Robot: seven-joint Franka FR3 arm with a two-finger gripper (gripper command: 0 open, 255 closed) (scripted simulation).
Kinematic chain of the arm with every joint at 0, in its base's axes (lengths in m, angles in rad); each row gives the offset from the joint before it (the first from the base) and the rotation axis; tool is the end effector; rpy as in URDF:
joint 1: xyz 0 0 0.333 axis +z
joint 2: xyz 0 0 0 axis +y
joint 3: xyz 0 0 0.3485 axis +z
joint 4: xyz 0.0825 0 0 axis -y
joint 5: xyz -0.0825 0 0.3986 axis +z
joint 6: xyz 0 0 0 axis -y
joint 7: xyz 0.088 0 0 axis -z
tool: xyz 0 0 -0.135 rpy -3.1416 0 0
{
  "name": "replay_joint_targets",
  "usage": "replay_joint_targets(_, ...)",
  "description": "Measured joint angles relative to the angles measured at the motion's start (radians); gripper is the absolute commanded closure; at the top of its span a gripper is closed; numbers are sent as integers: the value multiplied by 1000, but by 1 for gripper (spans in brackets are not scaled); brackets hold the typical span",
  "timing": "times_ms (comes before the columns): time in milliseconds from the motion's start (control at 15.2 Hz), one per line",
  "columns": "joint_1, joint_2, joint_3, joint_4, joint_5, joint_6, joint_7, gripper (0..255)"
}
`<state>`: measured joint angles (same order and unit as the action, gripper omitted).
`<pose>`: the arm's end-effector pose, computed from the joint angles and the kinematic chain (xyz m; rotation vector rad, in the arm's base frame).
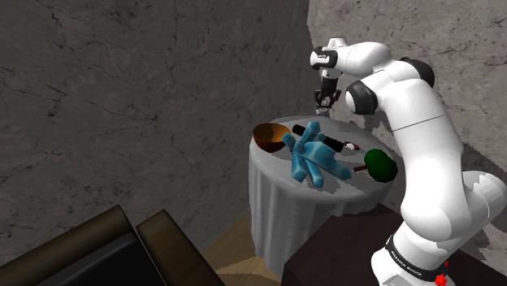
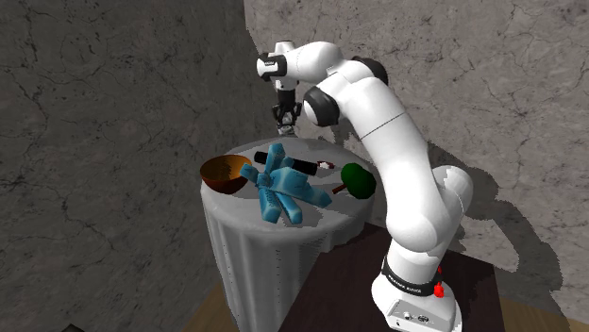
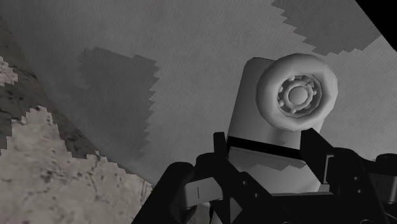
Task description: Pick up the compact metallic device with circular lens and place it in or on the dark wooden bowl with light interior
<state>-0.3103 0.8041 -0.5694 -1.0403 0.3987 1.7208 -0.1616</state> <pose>0.6352 -0.4642 0.3938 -2.9775 0.9856 0.0367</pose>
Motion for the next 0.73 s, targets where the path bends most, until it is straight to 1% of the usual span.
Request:
replay_joint_targets(132, -3, -3, -1, 24, -2, -25, 6, 255)
replay_joint_targets(330, -23, 7, 1, 90, -2, -76, 13, 255)
replay_joint_targets(528, -29, 1, 0, 120, -4, -109, 18, 255)
replay_joint_targets(726, -58, 26, 6, 212, 1, -170, 28, 255)
